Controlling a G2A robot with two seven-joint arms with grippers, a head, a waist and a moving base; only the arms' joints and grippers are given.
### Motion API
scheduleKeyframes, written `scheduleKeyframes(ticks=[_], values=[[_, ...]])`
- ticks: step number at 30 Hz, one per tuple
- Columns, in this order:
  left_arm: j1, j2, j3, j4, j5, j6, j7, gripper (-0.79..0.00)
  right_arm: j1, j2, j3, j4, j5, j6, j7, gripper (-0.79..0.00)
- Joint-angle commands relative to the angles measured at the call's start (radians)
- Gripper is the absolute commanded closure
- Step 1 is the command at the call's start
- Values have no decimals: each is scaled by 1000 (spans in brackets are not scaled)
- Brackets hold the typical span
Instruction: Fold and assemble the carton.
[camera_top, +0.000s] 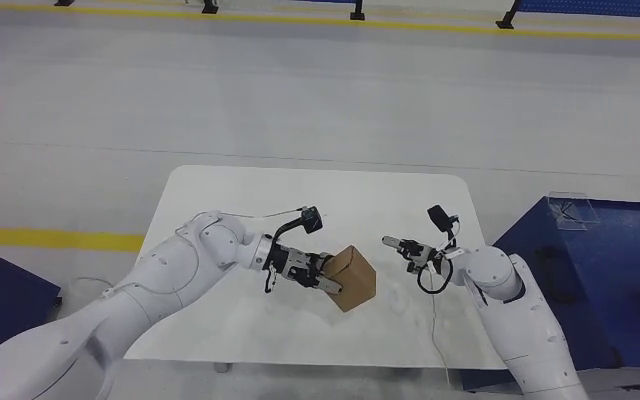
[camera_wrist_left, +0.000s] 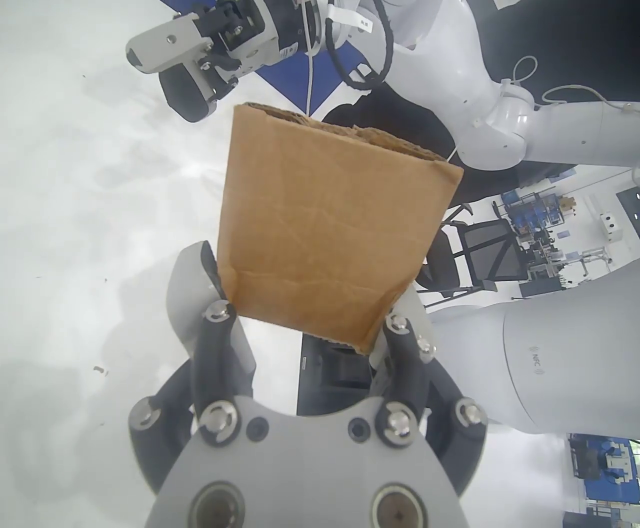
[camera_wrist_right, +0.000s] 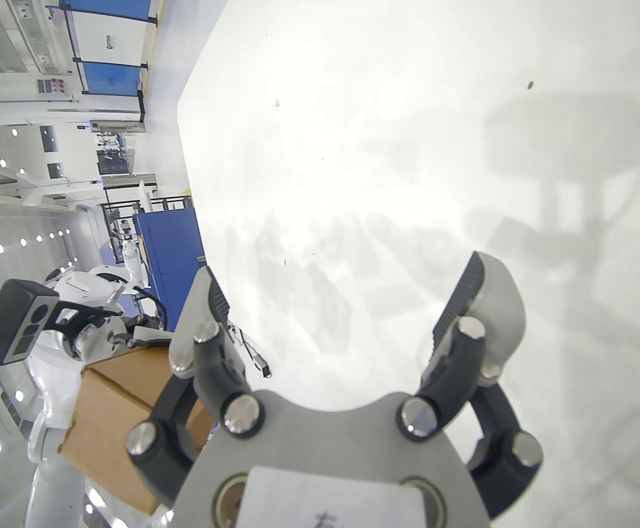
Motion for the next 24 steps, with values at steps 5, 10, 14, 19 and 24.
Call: scheduleKeyframes(ticks=[5,10,14,19,24], values=[[45,-10,-31,24,-258,283,-159,0,-11,0,9,-7,17,-21,-27,-785],[71,-27,-66,71,-403,452,-260,0,-39,3,49,-30,64,-42,-80,-785],[81,-50,-60,137,-407,634,-297,0,-43,3,45,-35,62,-31,-87,-785],[84,-90,-48,229,-378,785,-327,-99,-43,3,45,-35,62,-31,-87,-785],[80,-120,-72,303,-381,790,-325,-785,-43,3,45,-35,62,-31,-87,-785]])
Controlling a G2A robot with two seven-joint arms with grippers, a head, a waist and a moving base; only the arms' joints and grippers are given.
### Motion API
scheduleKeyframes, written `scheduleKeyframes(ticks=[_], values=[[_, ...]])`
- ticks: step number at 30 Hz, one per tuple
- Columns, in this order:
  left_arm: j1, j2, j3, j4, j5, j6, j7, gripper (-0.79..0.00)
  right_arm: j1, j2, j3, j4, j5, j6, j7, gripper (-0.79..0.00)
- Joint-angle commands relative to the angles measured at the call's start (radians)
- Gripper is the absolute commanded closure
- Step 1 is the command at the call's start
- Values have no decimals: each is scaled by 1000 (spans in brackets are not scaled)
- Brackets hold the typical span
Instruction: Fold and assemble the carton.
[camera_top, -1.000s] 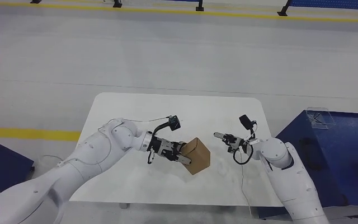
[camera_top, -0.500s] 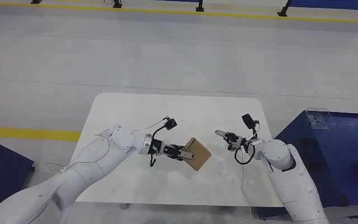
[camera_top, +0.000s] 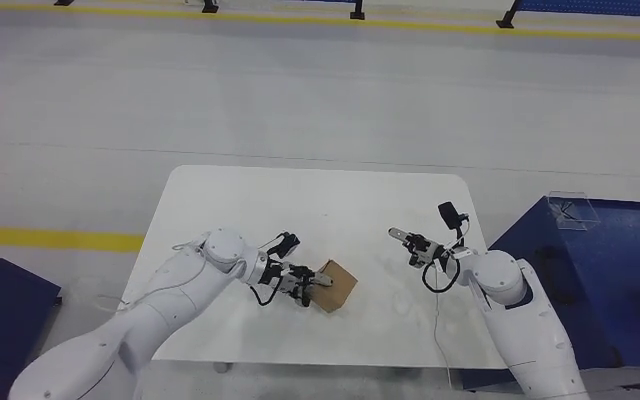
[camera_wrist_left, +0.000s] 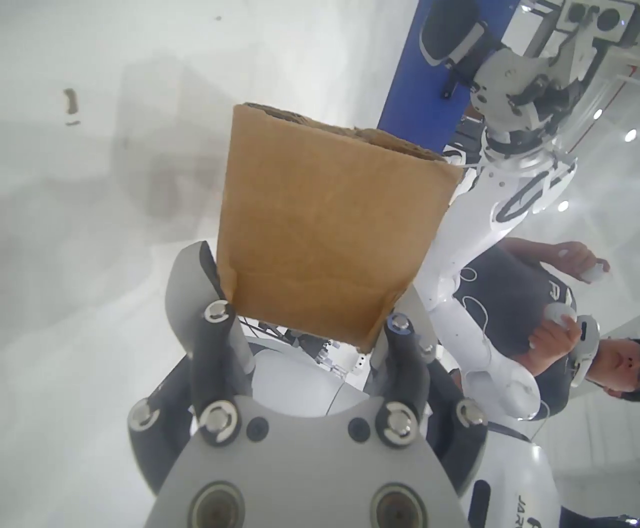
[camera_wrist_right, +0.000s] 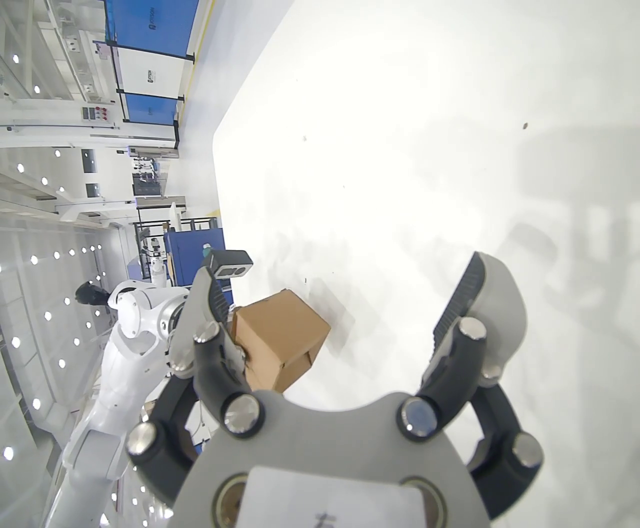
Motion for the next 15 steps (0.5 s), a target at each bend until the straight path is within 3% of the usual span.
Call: scheduleKeyframes(ticks=[1,6,10,11,12,13,14,15], values=[[-4,-5,-18,30,-8,-21,3,-785,0,0,0,0,0,0,0,-785],[-22,5,-69,79,-5,-79,21,-785,0,0,0,0,0,0,0,-785],[-38,37,-114,30,68,-222,125,-785,0,0,0,0,0,0,0,-785],[-36,46,-121,-5,102,-257,149,-431,0,0,0,0,0,0,0,-785],[-35,57,-127,-52,142,-298,174,-305,0,0,0,0,0,0,0,-785],[-28,67,-138,-101,176,-345,202,-111,0,0,0,0,0,0,0,-785],[-18,79,-148,-139,215,-378,236,0,0,0,0,0,0,0,0,-785],[-13,91,-153,-180,276,-398,270,0,0,0,0,0,0,0,0,-785]])
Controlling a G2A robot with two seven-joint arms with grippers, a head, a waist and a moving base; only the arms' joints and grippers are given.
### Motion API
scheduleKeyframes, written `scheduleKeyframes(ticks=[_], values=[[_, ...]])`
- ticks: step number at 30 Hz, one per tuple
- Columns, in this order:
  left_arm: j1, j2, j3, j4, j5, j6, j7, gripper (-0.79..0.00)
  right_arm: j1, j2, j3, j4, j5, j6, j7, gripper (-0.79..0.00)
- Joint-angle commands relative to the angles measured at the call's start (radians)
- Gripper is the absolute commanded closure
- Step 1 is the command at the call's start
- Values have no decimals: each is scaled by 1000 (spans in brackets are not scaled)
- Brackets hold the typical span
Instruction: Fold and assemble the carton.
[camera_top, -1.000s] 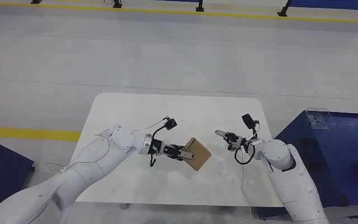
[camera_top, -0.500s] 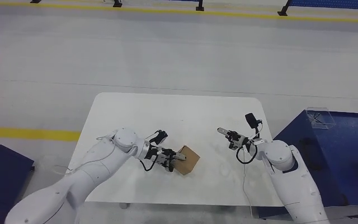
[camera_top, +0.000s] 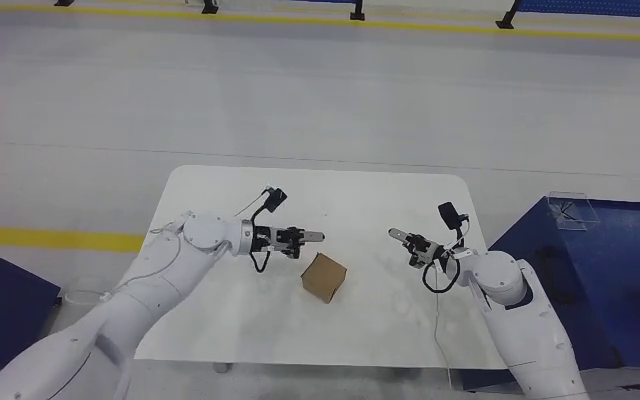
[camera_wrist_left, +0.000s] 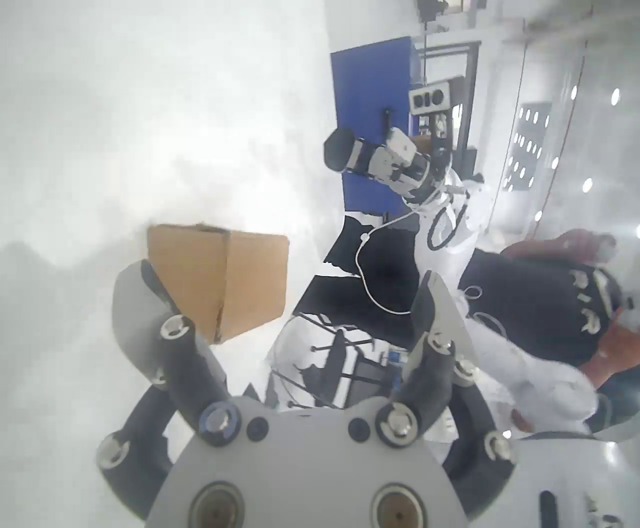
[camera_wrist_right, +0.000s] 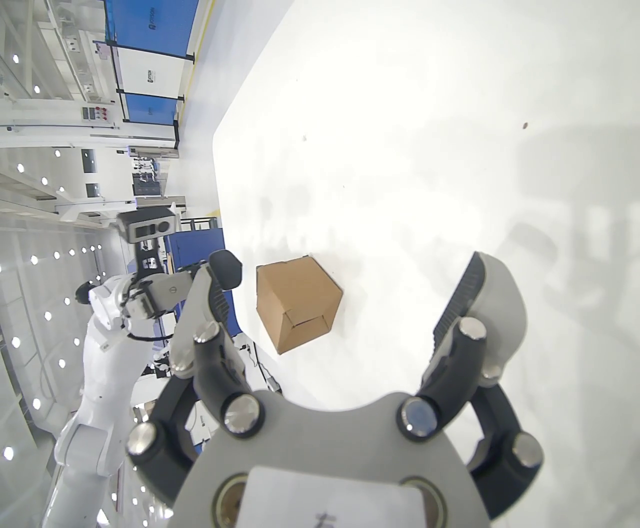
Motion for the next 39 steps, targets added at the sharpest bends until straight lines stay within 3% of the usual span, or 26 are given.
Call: scheduleKeyframes(ticks=[1,5,12,19,23,27,33,39], values=[[13,24,-16,-103,130,-62,87,0,0,0,0,0,0,0,0,-785],[55,66,-47,-257,367,-61,226,0,0,0,0,0,0,0,0,-785],[145,113,-98,-481,797,-52,472,0,0,0,0,0,0,0,0,-785],[145,113,-98,-481,797,-52,472,0,0,0,0,0,0,0,0,-785],[149,107,-61,-543,1035,63,426,0,0,0,0,0,0,0,0,-785],[170,96,-46,-565,1107,79,433,0,0,0,0,0,0,0,0,-785],[193,92,-65,-559,1116,-18,457,0,0,0,0,0,0,0,0,-785],[217,99,-99,-559,1174,-18,463,0,0,0,0,0,0,0,0,-785]])
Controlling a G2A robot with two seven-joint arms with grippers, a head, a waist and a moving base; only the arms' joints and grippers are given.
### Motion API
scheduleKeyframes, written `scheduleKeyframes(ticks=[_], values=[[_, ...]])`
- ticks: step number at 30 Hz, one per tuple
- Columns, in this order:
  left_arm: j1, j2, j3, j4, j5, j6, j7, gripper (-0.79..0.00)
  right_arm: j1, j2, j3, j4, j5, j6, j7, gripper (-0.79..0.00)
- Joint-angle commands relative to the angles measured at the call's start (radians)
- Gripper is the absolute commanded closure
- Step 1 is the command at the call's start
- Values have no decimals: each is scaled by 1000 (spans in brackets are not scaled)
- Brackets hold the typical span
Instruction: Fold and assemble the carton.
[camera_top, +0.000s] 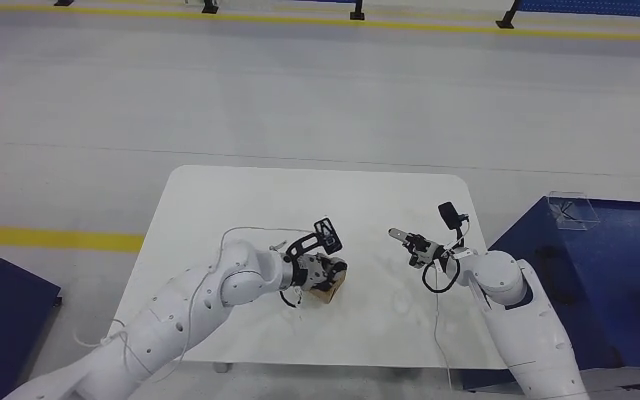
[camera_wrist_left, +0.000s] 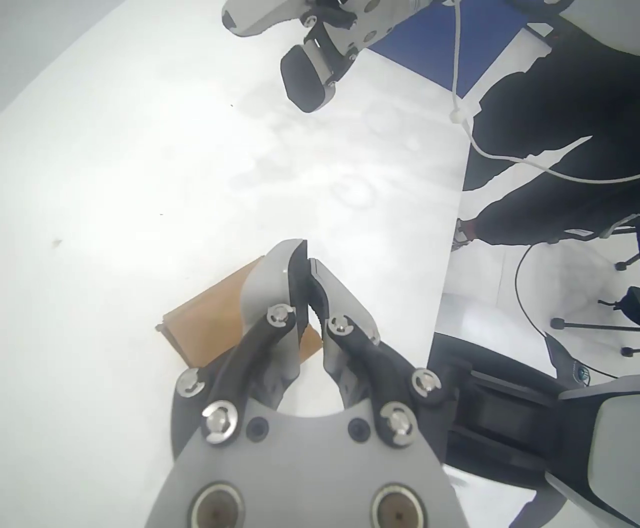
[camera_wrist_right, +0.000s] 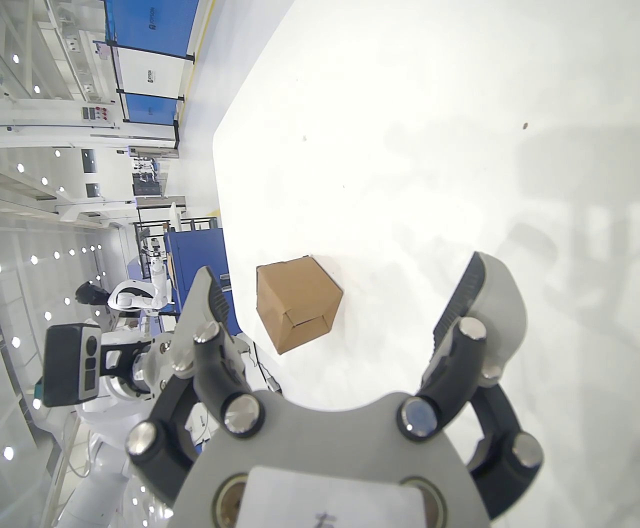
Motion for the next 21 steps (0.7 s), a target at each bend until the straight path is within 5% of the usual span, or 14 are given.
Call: scheduleKeyframes(ticks=[1,21], values=[[12,1,-6,-3,12,4,-9,0,0,0,0,0,0,0,0,-785],[38,-28,-47,25,37,10,-71,0,0,0,0,0,0,0,0,-785]])
